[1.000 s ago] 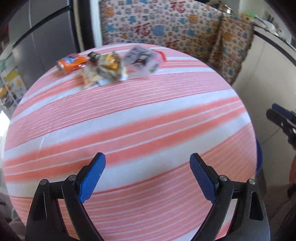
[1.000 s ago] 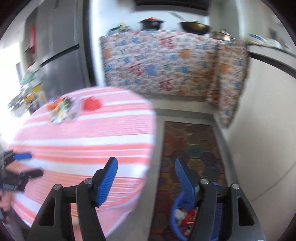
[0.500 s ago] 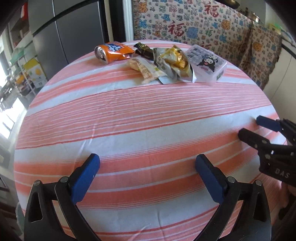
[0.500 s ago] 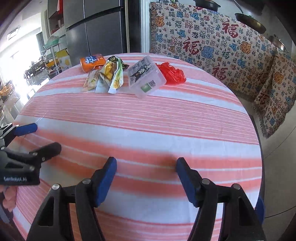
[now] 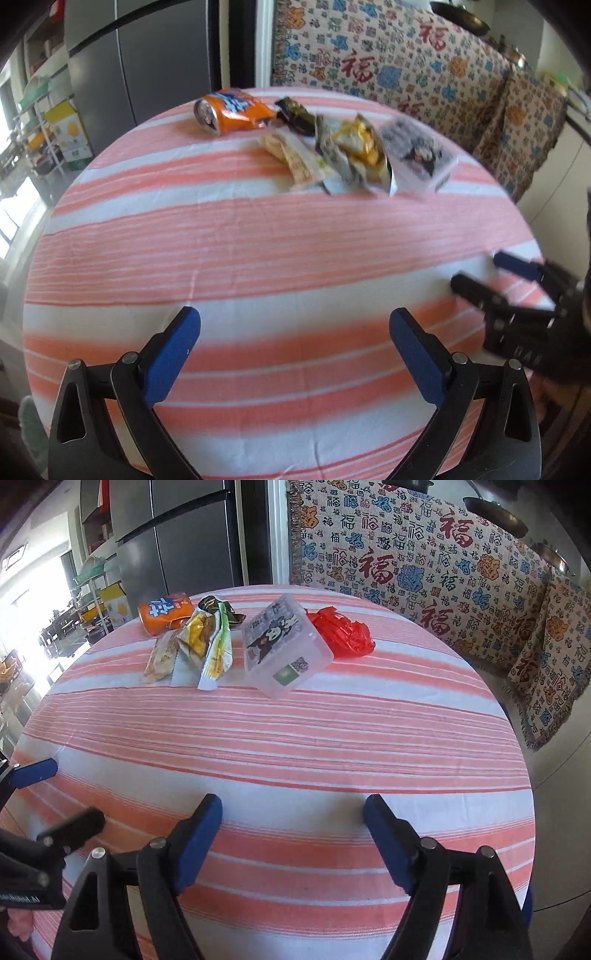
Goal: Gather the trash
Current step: 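Return both open tools to the table toward the remaining snacks, then grasp the long bread packet with the left tool while the right tool grasps the clear plastic box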
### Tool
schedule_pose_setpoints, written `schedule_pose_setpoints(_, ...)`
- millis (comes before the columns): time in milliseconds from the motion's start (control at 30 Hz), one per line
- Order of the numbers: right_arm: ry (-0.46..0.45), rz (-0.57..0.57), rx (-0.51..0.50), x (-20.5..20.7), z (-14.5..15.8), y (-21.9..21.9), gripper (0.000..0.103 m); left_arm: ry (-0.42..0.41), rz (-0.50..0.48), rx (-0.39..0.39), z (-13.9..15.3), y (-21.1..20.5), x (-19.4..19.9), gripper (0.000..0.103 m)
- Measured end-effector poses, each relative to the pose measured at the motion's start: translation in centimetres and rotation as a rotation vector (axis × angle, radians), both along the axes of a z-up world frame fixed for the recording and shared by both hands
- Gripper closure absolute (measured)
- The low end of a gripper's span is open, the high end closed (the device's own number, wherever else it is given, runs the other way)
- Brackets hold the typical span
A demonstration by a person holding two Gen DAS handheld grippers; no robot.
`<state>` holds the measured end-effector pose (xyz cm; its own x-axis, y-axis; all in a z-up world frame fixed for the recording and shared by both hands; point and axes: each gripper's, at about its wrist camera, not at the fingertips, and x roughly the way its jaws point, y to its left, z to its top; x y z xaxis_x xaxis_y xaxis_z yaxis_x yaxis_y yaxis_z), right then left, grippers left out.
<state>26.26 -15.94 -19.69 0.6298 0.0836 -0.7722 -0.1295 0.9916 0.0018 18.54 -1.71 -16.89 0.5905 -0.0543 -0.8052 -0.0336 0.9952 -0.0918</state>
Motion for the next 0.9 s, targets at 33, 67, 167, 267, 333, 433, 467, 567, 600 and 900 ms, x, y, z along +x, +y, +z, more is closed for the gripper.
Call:
schedule_pose_setpoints(33, 0.0, 0.0, 0.0, 0.1, 0.0, 0.0, 0.021, -0.01, 0.012, -0.021, 0.8, 0.3, 0.9, 0.001)
schedule_pose_setpoints(67, 0.0, 0.0, -0.001, 0.0, 0.0, 0.0, 0.021, -0.017, 0.023, -0.032, 1.5, 0.5, 2.1, 0.001)
schedule_pose_setpoints(167, 0.0, -0.001, 0.0, 0.1, 0.0, 0.0, 0.021, -0.035, 0.036, -0.045, 2.3, 0.5, 5.8, 0.001)
schedule_pose_setpoints(267, 0.0, -0.003, -0.001, 0.2, 0.0, -0.1, 0.021, -0.008, 0.01, -0.057, 1.0, -0.2, 9.1, 0.002)
schedule_pose_setpoints(333, 0.0, -0.003, -0.001, 0.1, 0.0, 0.0, 0.021, 0.011, 0.016, -0.037, -0.1, -0.4, 10.6, 0.01)
schedule_pose_setpoints(433, 0.001, -0.003, -0.002, 0.2, 0.0, -0.1, 0.021, 0.009, 0.033, -0.047, -0.9, 0.0, 11.7, 0.023)
schedule_pose_setpoints(467, 0.0, -0.003, -0.001, 0.1, 0.0, 0.0, 0.021, -0.003, 0.029, -0.052, -0.9, 0.2, 11.8, 0.031)
schedule_pose_setpoints(567, 0.0, -0.003, -0.002, 0.1, 0.0, -0.1, 0.021, -0.021, -0.041, -0.081, -0.5, 0.2, 11.2, 0.078)
schedule_pose_setpoints(600, 0.0, -0.004, -0.001, 0.1, 0.0, -0.1, 0.021, -0.021, -0.049, -0.067, -0.1, 0.0, 10.8, 0.08)
schedule_pose_setpoints(900, 0.001, -0.004, -0.002, 0.1, 0.0, 0.0, 0.021, -0.009, -0.111, 0.029, 2.8, 1.3, 4.2, 0.08)
